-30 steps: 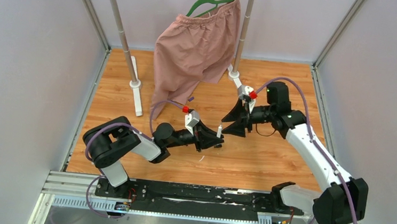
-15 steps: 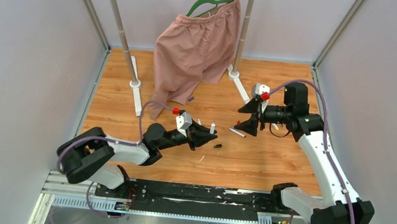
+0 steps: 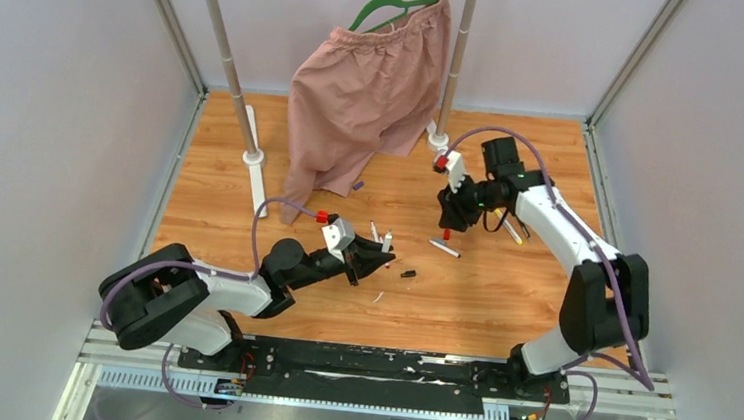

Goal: Insert the pens into the pen caps
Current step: Insert the pen cap onto the pen.

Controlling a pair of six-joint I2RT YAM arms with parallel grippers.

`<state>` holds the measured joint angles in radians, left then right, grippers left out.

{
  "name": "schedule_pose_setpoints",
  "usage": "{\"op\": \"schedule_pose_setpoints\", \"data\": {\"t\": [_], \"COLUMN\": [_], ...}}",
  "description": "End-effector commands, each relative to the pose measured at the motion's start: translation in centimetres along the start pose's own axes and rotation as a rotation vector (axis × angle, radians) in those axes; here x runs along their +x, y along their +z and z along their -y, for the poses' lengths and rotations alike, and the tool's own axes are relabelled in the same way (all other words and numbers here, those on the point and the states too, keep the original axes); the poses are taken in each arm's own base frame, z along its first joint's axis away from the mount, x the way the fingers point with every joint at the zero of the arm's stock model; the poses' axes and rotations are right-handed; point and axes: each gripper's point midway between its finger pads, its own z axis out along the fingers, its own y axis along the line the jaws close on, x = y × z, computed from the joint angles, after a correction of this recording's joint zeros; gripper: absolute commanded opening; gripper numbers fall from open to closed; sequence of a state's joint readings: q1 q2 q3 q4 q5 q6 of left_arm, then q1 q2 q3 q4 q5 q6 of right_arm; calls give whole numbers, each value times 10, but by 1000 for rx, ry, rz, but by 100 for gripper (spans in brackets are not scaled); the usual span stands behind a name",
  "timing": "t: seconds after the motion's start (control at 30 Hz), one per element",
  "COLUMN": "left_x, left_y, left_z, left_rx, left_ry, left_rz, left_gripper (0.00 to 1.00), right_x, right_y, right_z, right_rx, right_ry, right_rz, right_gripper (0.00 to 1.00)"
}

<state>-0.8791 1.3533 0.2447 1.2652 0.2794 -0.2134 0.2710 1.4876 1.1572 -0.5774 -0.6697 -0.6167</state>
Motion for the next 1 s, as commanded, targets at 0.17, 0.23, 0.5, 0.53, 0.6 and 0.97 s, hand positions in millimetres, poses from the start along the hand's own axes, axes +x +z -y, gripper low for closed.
{"op": "schedule_pose_setpoints", "data": {"t": [0.17,0.23,0.5,0.53,0.6,0.97], "left_x": [-9,-8,-8,-7,-7,-6], "left_y": [0,0,0,0,0,1], "left_z": [-1,0,1,1,2,2], "left_rx": [0,2,10,10,13,18], "left_ry": [14,9,6,6,5,0], "left_rz": [55,54,54,52,53,50], "left_gripper": [0,0,0,0,0,0], "right_x": [61,65,77,78,79,75], "right_y": [39,43,57,57,59,68], "right_z": [1,0,0,1,4,7], "right_rx": [-1,-4,6,9,22,32], "right_ry": [16,21,25,30,36,19], "right_rz": [-307,-327,-399,-404,-413,-425], "right_gripper": [40,40,39,39,39,34]}}
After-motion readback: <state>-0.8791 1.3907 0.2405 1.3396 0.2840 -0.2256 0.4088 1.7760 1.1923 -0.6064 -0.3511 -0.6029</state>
